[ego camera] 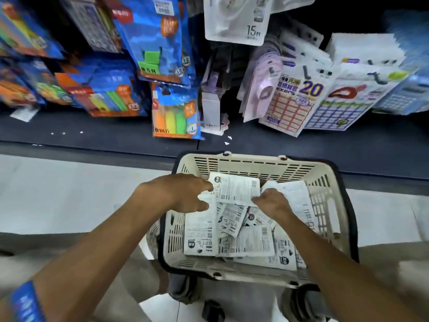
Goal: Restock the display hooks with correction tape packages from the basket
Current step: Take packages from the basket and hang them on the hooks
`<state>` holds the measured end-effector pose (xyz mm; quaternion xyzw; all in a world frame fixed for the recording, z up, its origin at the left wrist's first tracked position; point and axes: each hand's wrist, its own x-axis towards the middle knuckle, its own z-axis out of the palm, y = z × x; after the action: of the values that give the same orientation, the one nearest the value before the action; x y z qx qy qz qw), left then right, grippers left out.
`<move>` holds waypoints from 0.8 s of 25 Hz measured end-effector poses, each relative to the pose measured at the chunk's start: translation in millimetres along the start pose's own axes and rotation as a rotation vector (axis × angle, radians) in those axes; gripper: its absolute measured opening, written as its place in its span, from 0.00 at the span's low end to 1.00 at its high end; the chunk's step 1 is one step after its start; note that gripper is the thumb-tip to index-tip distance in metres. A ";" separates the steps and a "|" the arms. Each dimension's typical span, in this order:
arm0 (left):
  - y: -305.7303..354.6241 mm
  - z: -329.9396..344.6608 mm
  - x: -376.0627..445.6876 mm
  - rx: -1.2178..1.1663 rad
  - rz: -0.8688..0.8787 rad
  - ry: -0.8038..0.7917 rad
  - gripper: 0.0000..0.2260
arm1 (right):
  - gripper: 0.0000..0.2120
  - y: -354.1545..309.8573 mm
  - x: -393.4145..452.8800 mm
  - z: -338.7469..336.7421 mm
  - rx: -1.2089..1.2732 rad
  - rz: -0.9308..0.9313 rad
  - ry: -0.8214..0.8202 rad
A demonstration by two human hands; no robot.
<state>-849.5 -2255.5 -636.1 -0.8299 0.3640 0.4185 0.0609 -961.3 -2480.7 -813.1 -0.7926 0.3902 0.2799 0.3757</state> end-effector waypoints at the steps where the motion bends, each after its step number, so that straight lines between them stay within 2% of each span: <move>1: 0.0 -3.0 2.7 -0.003 0.002 0.005 0.26 | 0.24 -10.5 -4.4 8.9 0.019 0.060 -0.200; 2: -0.7 -6.2 4.8 -0.006 0.001 0.015 0.26 | 0.28 -19.2 -11.0 22.1 0.030 0.118 -0.404; 3: -1.2 -9.2 6.1 -0.008 0.002 0.026 0.26 | 0.30 -26.1 -17.2 37.9 0.058 0.129 -0.534; 4: -2.0 -12.0 6.7 -0.011 0.002 0.040 0.26 | 0.29 -30.4 -22.3 55.7 0.127 0.093 -0.586; 6: -5.4 -16.4 7.8 -0.026 0.005 0.066 0.25 | 0.23 -33.3 -27.6 96.0 0.393 -0.005 -0.507; 7: -7.0 -17.8 7.7 -0.038 0.008 0.075 0.24 | 0.24 -35.6 -30.7 114.6 0.546 -0.015 -0.439; 9: -8.7 -19.8 6.1 -0.056 0.005 0.080 0.24 | 0.29 -41.1 -35.7 140.9 0.775 0.049 -0.339; 13: -11.0 -22.2 2.3 -0.075 0.005 0.088 0.25 | 0.34 -56.6 -28.0 158.7 1.030 0.199 -0.248; 15: -12.8 -22.1 1.7 -0.083 -0.002 0.091 0.25 | 0.35 -60.8 -25.6 156.9 1.041 0.218 -0.242; 17: -14.7 -21.6 0.1 -0.089 -0.013 0.083 0.25 | 0.33 -61.5 -25.9 155.1 0.940 0.196 -0.282; 20: -14.8 -22.3 -1.8 -0.084 -0.029 0.053 0.25 | 0.25 -63.9 -27.8 149.0 0.888 0.169 -0.321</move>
<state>-826.0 -2252.7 -623.4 -0.8477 0.3355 0.4103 0.0225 -945.8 -2321.6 -852.1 -0.4678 0.4724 0.2347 0.7092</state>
